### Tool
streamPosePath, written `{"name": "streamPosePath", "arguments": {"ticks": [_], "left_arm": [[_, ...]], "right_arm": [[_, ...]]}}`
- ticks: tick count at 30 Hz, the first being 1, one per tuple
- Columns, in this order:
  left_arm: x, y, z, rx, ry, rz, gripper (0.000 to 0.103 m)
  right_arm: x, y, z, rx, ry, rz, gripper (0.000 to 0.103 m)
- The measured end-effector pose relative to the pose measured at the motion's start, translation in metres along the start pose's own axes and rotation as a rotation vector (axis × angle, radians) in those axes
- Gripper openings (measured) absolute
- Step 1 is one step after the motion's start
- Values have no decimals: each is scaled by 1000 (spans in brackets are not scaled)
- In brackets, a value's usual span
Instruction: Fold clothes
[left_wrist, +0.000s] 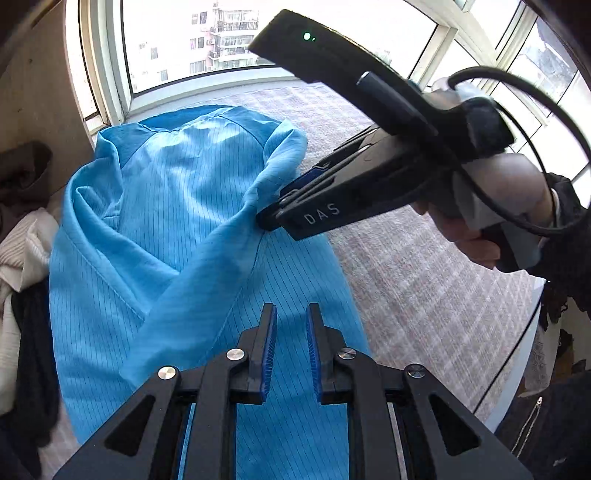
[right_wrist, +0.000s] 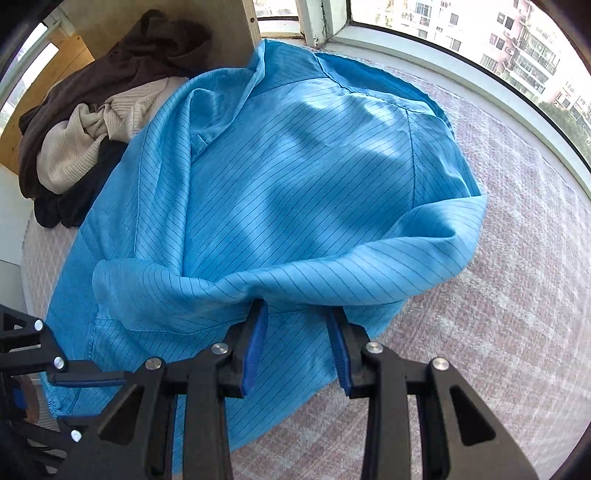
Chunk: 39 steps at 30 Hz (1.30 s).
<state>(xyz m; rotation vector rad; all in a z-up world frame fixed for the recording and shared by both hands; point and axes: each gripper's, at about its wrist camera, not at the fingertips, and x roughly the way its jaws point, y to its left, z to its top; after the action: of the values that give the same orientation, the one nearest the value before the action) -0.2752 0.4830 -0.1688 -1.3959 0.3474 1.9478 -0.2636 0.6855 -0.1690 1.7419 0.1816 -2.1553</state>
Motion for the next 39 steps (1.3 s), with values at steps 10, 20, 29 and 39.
{"name": "streamPosePath", "arguments": {"ticks": [10,20,29,39], "left_arm": [[37,42,-6,-113,74,31,14],[36,40,-16,-95,67,23,13],[42,53,-13,-105,58,-11,13],[-6,78,-16,-180,-11,-19,14]], "right_arm": [[-53,-76,29,90,-155,107,33],[21,-77,48,64,-83,80,33],[-17,-91,60,92,-163,38,33],[56,-11,62,-150,6,-76,33]]}}
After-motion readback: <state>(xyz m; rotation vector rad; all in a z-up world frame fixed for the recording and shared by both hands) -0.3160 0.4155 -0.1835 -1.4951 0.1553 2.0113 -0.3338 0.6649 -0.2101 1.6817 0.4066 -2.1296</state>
